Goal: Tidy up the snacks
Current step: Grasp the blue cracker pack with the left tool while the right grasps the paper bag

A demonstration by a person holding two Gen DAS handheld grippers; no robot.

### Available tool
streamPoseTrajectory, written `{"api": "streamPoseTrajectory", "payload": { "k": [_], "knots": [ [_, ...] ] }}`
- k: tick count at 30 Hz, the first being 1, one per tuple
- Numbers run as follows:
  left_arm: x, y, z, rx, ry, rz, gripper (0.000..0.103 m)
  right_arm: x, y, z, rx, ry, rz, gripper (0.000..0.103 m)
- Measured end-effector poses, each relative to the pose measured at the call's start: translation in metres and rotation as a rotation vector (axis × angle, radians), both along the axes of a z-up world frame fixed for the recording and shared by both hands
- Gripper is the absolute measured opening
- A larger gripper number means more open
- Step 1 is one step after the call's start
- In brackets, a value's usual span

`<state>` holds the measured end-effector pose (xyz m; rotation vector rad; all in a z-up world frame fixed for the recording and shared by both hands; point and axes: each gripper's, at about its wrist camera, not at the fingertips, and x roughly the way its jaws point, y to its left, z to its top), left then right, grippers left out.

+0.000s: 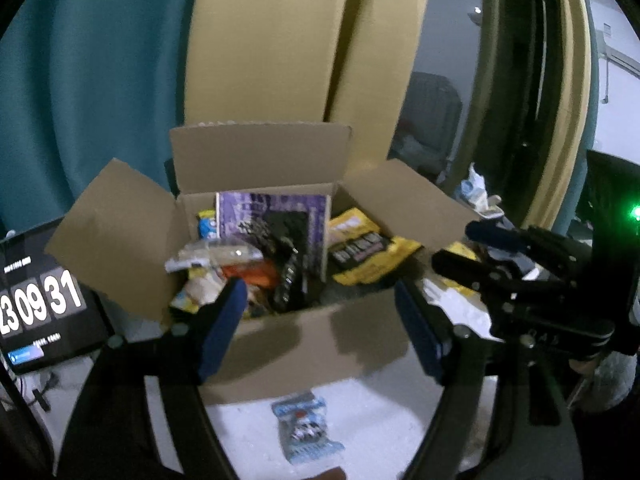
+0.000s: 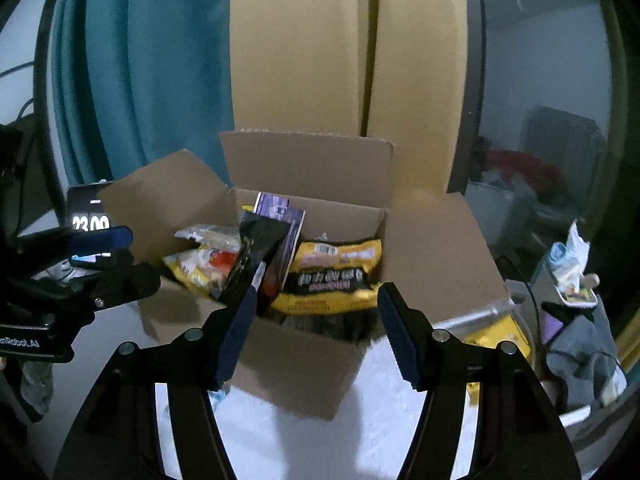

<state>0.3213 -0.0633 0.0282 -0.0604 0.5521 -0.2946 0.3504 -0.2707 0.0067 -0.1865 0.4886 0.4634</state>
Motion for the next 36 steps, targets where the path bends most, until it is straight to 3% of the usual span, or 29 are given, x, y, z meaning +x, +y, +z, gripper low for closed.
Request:
{"api": "streamPoseTrajectory", "payload": {
  "k": [14,23,28,36],
  "knots": [
    [-0.055,-0.045,-0.041,-0.017,0.081,-0.037,0.078,-0.057,-0.047,-0.044,0.017,0.067,-0.03,0.066],
    [-0.078,-0.069,-0.089,-0.026,0.197,-0.041,0.078,-0.081,-0.075,-0.099,0.035,0.182,-0.055,0.067],
    [-0.093,-0.082,-0.117,-0.016,0.275,-0.053,0.078,-0.092,-0.08,-0.127,0.027,0.241,-0.056,0.072],
    [-0.113,-0.104,-0.145,0.018,0.358,-0.064,0.078,-0.101,-0.086,-0.154,-0.011,0.282,-0.058,0.073]
  ]
}}
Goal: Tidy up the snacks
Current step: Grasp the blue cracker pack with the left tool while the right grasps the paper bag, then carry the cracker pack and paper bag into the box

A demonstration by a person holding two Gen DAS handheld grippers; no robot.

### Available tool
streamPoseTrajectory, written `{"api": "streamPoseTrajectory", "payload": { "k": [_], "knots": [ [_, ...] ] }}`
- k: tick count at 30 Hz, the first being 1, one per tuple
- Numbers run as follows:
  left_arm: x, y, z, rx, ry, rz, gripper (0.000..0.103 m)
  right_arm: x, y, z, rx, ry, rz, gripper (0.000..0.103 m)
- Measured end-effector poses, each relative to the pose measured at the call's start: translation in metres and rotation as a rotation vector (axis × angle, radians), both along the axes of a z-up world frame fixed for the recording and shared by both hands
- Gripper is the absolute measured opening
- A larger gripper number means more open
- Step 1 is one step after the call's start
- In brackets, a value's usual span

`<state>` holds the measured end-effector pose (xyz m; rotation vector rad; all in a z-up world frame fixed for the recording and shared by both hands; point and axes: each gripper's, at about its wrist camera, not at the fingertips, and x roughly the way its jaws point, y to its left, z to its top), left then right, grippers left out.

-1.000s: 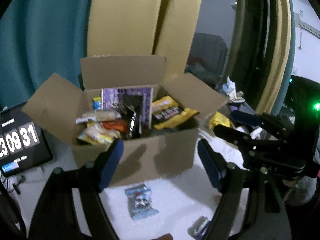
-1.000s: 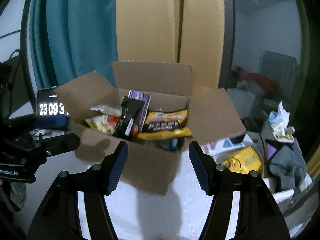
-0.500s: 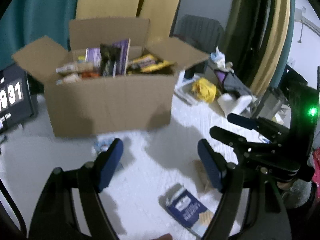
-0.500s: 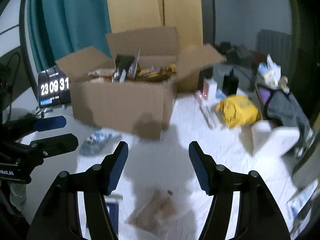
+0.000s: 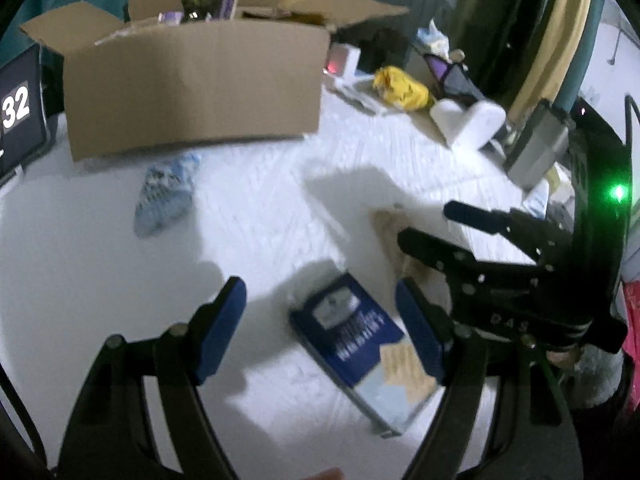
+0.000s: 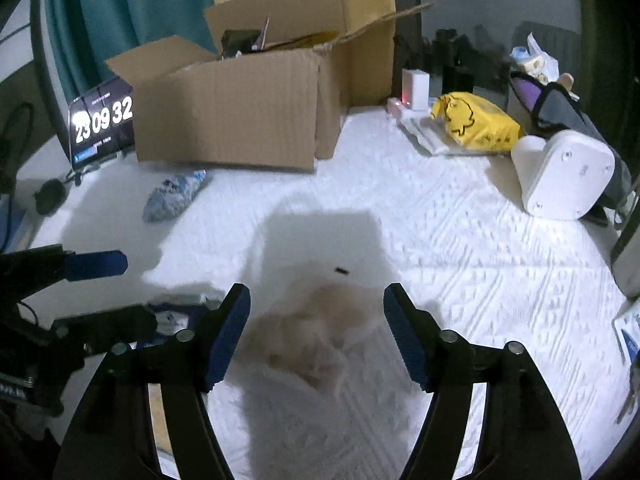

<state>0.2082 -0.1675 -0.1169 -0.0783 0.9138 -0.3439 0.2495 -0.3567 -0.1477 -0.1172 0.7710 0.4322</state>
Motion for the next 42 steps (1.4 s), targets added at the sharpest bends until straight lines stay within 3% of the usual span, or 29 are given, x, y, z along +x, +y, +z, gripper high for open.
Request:
{"api": "streamPoseTrajectory", "payload": {
  "k": [8,13,15,17,18,22,32,42],
  "knots": [
    [-0.005,-0.025,-0.019,0.041,0.063,-0.021,0.078,-0.002,-0.017,-0.006,0.036,0.028,-0.001,0.075],
    [-0.007,-0.044,-0.026,0.124,0.044,-0.034,0.078,-0.001,-0.029,-0.008,0.077,0.06,0.006,0.074],
    [-0.007,-0.051,-0.028,0.168,0.024,-0.035,0.078,-0.002,-0.034,-0.008,0.089,0.064,0.01,0.061],
    [-0.005,-0.053,-0.029,0.187,0.01,-0.04,0.078,-0.003,-0.04,-0.008,0.091,0.067,0.003,0.059],
    [-0.005,-0.055,-0.029,0.183,0.002,-0.052,0.077,-0.004,-0.042,-0.008,0.094,0.067,0.003,0.058],
    [-0.003,-0.058,-0.026,0.179,-0.013,-0.082,0.058,-0.006,-0.05,-0.007,0.095,0.061,-0.003,0.057],
    [-0.003,-0.061,-0.014,0.148,-0.042,-0.129,0.054,-0.008,-0.054,0.007,0.082,0.027,-0.035,0.056],
    [0.006,-0.025,0.017,0.106,-0.121,-0.105,0.053,0.002,-0.035,0.039,0.076,-0.032,-0.022,0.056]
  ]
}}
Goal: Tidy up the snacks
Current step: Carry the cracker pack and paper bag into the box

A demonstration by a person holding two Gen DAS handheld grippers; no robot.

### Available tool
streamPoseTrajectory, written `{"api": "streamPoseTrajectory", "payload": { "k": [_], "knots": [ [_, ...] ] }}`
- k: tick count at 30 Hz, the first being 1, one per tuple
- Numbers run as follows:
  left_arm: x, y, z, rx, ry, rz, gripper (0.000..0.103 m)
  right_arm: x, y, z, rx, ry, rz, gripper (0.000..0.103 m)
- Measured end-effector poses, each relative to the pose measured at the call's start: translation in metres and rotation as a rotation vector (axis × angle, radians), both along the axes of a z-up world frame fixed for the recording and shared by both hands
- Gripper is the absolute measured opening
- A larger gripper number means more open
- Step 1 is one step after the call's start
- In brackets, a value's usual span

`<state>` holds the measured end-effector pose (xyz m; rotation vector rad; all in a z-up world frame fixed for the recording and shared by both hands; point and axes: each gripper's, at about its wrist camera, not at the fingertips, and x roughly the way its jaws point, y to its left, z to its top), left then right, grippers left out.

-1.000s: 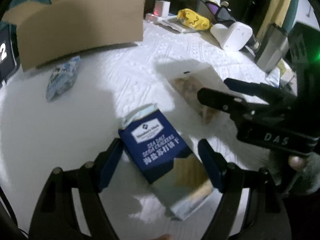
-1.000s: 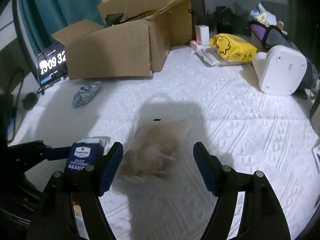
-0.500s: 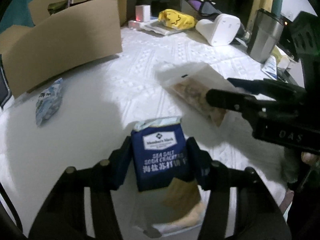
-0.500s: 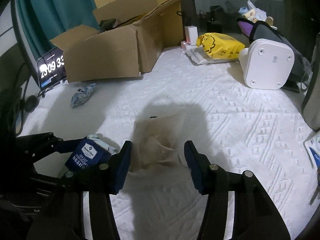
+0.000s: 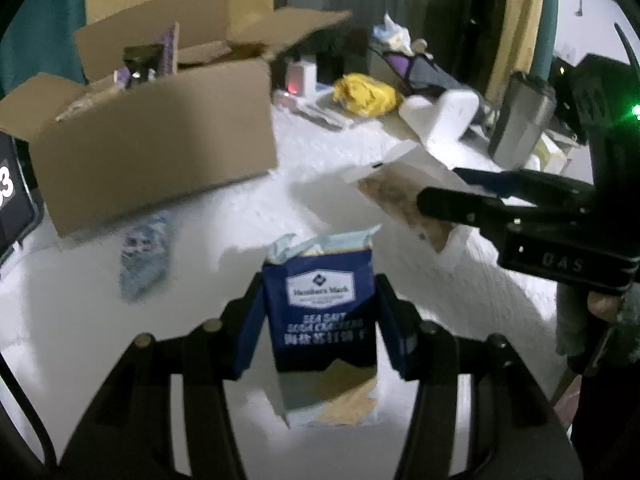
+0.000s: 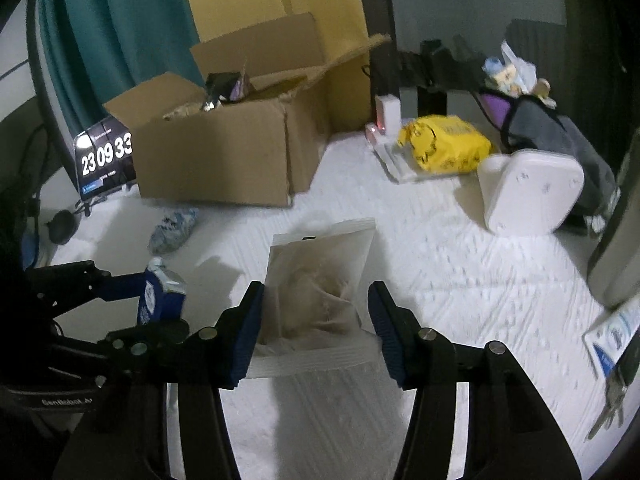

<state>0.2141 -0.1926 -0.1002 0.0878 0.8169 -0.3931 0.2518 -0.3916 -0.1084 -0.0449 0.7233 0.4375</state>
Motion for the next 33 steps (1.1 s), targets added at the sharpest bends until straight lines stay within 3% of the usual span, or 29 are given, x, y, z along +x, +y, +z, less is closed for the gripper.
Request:
{"api": "streamPoseTrajectory", "payload": {
  "k": [20,33],
  "knots": [
    [0.05,0.116,0.078,-0.06,-0.183,0.092,0.051,0.054,0.081,0.067,-0.006,-0.135,0.067,0.056],
    [0.117,0.168,0.136,-0.129,-0.318,0.155,0.051,0.094,0.123,0.109,-0.029,-0.228,0.093,0.056]
  ]
}}
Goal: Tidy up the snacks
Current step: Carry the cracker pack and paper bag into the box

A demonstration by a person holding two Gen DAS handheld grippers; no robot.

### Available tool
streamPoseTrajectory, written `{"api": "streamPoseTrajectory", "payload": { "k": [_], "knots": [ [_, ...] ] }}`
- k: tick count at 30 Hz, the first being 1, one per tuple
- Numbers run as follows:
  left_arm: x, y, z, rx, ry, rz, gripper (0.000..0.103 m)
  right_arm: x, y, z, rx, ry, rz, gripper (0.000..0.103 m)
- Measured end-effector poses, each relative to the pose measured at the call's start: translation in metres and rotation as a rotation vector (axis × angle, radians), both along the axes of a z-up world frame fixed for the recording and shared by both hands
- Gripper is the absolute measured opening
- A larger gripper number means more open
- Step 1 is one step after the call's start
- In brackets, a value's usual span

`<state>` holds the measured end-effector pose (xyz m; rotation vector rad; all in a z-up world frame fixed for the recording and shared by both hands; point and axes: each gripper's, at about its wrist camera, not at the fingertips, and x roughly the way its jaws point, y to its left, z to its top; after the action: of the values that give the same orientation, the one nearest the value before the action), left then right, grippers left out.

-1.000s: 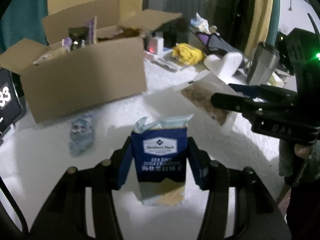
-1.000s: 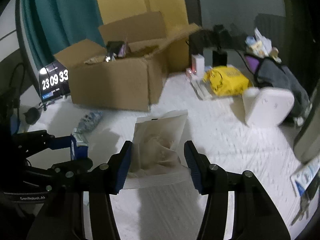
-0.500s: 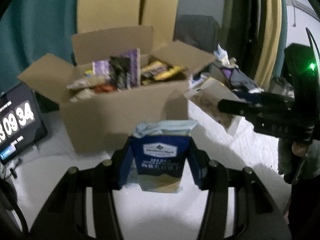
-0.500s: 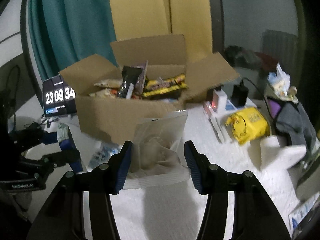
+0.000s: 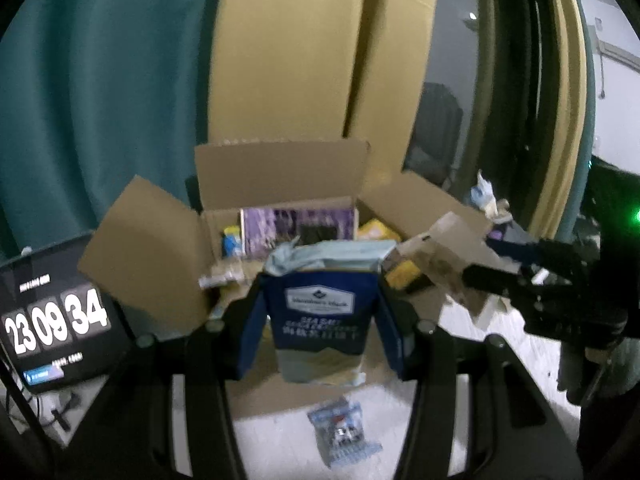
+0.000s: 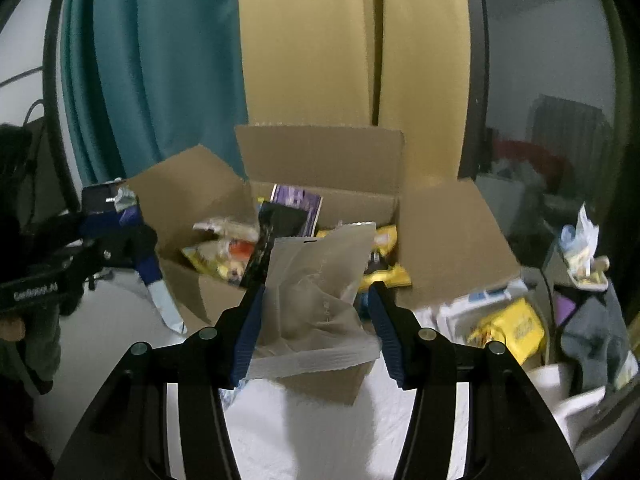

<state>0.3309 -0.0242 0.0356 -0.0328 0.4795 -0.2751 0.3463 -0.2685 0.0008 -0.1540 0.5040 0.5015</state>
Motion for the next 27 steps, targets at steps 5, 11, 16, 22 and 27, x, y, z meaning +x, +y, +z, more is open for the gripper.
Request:
{"api": "streamPoseTrajectory", "payload": {
  "k": [5,11,16,22,27],
  "knots": [
    [0.028,0.007,0.004,-0.021,-0.012,0.015,0.051,0.027,0.004,0.008,0.006,-0.02,-0.02,0.056],
    [0.072,0.008,-0.01,-0.016,0.024,0.018,0.051,0.062,0.007,0.006,0.004,-0.024,-0.056,0.056],
    [0.098,0.003,-0.029,-0.02,0.068,0.012,0.051,0.091,0.016,-0.007,-0.002,0.006,-0.063,0.056],
    [0.116,0.0,-0.049,-0.021,0.124,0.01,0.052,0.112,0.028,-0.025,-0.011,0.041,-0.057,0.056],
    [0.126,0.002,-0.058,-0.018,0.167,0.011,0.052,0.117,0.033,-0.036,-0.01,0.062,-0.053,0.056]
  ]
}}
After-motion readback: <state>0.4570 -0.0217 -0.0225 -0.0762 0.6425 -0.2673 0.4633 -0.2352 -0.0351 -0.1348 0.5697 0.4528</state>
